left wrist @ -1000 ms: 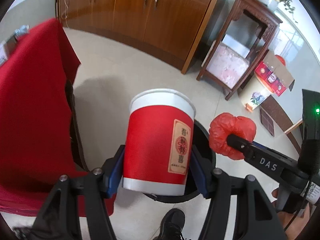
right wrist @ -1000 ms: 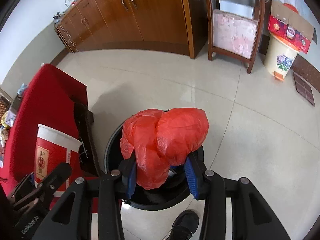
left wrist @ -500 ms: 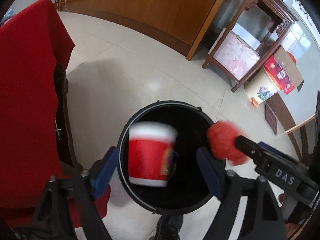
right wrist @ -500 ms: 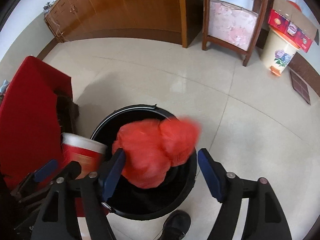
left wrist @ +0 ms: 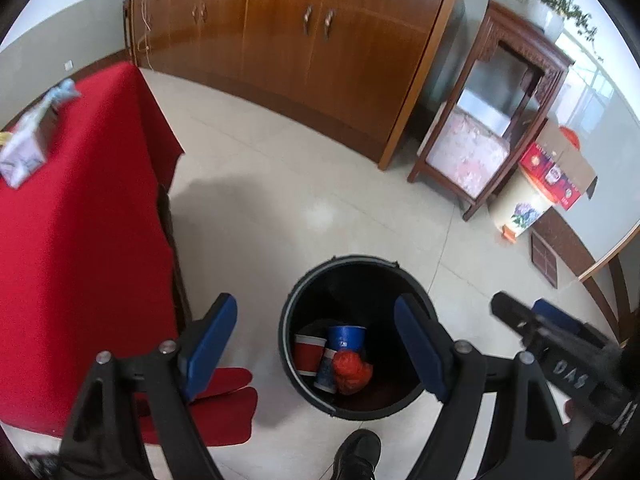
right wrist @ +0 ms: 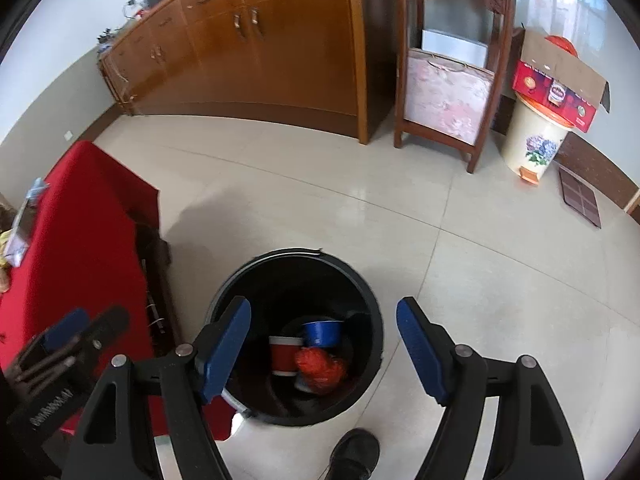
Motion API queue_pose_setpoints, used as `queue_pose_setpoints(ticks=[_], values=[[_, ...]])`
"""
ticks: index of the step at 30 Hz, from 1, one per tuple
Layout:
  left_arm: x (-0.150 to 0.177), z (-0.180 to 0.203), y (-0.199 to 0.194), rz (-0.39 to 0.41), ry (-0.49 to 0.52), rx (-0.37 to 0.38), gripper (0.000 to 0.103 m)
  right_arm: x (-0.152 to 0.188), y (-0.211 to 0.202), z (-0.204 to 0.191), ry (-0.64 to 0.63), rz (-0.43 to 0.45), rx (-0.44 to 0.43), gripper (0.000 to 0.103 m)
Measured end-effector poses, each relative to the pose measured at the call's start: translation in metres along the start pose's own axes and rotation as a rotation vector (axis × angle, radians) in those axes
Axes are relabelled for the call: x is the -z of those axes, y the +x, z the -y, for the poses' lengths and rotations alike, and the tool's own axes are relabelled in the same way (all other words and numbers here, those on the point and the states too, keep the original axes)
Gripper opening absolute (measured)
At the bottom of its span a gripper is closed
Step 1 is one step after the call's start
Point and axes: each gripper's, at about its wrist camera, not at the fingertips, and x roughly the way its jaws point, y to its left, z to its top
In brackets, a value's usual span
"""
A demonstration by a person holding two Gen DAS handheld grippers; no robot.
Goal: Collect trash
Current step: 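Move both tools back toward the snack box and milk carton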
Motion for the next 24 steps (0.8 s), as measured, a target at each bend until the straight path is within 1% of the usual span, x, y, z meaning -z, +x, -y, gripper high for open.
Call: queue_pose_setpoints(ticks=[3,6,9,12,16,19,20,24], values=[[-0.005,-0.009,-0.025,0.036,-0.01,-0.007,0.082,0.003,-0.021,-0.011,0.0,0.008,-0.048,0.08],[-0.005,-0.025,-0.053,0.082,-0.035,-0.029,0.082,0.003,-0.042,-0.029,-0.002,0.028,-0.096,0.085],[-0.004,-0.046,-0.078,0.117,-0.067,-0.059,0.082,0.004,-0.064,-0.056,-0.042,0.06,-0.139,0.089],[-0.003,-0.071,-0.104,0.16,-0.097,-0.108,0.083,0.005,-0.085,-0.091,-0.106,0.092,-0.185,0.092],[0.003,-0.109,-0.136,0.203,-0.143,-0.19,0.083,0.012,-0.11,-0.138,-0.189,0.127,-0.265,0.092],[0.011,-0.131,-0.154,0.231,-0.175,-0.238,0.083,0.018,-0.124,-0.168,-0.245,0.165,-0.323,0.092],[0.013,-0.139,-0.161,0.241,-0.183,-0.257,0.083,0.019,-0.129,-0.18,-0.256,0.173,-0.359,0.092],[0.025,-0.174,-0.183,0.267,-0.226,-0.306,0.083,0.027,-0.14,-0.216,-0.311,0.181,-0.424,0.092]])
